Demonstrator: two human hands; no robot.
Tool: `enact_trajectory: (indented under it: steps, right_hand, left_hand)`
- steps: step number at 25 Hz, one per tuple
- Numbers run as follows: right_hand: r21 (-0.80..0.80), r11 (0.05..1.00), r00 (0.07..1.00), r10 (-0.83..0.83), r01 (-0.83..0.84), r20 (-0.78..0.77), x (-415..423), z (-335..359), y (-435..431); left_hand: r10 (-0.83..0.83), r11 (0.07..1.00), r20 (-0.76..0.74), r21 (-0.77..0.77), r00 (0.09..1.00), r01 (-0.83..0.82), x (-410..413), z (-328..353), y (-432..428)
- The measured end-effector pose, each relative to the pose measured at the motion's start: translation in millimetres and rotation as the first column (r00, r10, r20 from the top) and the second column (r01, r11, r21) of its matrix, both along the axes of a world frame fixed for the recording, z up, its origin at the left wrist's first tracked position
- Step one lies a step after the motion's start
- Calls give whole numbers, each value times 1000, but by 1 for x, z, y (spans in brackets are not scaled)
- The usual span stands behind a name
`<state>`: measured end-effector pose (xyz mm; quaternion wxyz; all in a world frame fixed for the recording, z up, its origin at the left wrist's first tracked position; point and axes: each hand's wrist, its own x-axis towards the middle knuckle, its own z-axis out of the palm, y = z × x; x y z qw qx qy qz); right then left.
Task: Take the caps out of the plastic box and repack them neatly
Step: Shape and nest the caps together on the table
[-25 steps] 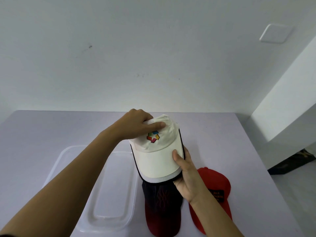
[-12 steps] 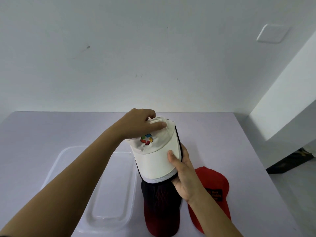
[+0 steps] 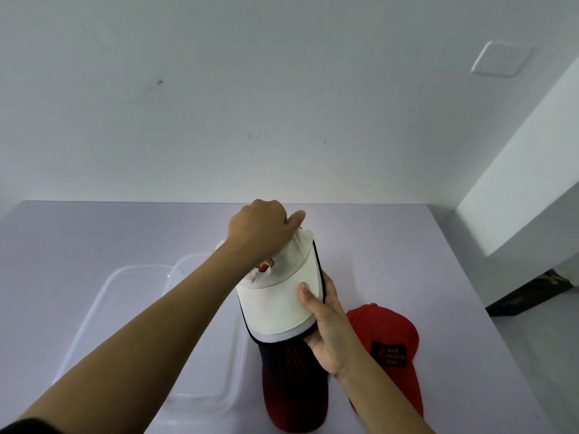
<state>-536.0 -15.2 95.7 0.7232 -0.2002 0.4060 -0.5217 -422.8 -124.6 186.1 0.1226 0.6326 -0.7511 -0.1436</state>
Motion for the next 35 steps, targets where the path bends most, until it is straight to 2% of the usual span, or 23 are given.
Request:
enact_trajectory:
  steps: [5, 7, 9, 11, 13, 14, 15, 16, 17, 18, 19, 20, 22, 24, 26, 29, 31, 33, 35]
  right_hand:
    - [12, 1000, 1000, -18, 18, 4, 2, -10, 1]
    - [28, 999, 999, -18, 17, 46, 4, -14, 1]
    - [73, 996, 990, -53, 44, 131, 2, -19, -2]
    - [112, 989, 965, -119, 94, 234, -7, -28, -9]
    - [154, 976, 936, -195, 155, 292, -19, -39, -21]
    - [180, 967, 920, -231, 181, 315, -24, -44, -28]
    - [209, 956, 904, -266, 204, 335, -28, -48, -35]
    - [228, 950, 896, -283, 213, 343, -31, -49, -41]
    - [241, 947, 897, -288, 213, 336, -33, -52, -48]
    - [258, 941, 904, -295, 218, 311, -34, -56, -55]
    - [280, 934, 913, -301, 223, 274, -35, -61, -64]
    - [305, 926, 924, -301, 223, 237, -36, -66, -72]
    - [360, 908, 942, -290, 216, 167, -38, -79, -89]
    - [396, 900, 966, -240, 184, 97, -44, -95, -106]
    - [433, 889, 985, -170, 148, 12, -52, -122, -122]
    - [453, 885, 992, -64, 107, -108, -61, -156, -135]
    - [437, 895, 968, 26, 88, -248, -63, -171, -135]
    - [365, 929, 865, 137, 57, -483, -63, -175, -135]
    - [319, 948, 655, 231, 16, -720, -62, -176, -136]
  left_hand:
    - [-69, 998, 162, 16, 984, 67, -7, -12, 2]
    - [-2, 999, 125, -46, 992, 8, -12, -15, -3]
    - [134, 982, -134, -114, 982, -150, -1, -12, -13]
    - [244, 944, -473, -85, 847, -320, 19, -17, -23]
    - [350, 925, -518, 58, 780, -376, 36, -47, -22]
    - [409, 912, -517, 204, 752, -356, 38, -65, -15]
    - [490, 865, -542, 404, 683, -300, 36, -82, -6]
    - [600, 766, -575, 614, 556, -191, 30, -94, 4]
    - [711, 651, -590, 758, 383, -40, 24, -105, 9]
    - [799, 564, -573, 819, 184, 103, 18, -112, 12]
    - [839, 532, -545, 824, 15, 197, 14, -121, 9]
    - [846, 531, -525, 812, -94, 242, 11, -131, 5]
    - [850, 526, -488, 806, -198, 273, 8, -152, -8]
    - [877, 480, -447, 838, -177, 261, 6, -171, -20]
    - [894, 448, -438, 865, -96, 226, 4, -190, -33]
    - [874, 471, -482, 872, 66, 134, -2, -216, -48]
    - [831, 508, -504, 860, 237, 46, -8, -233, -53]
    - [757, 569, -500, 821, 421, -48, -12, -248, -56]
    - [709, 618, -448, 767, 545, -174, -13, -260, -56]
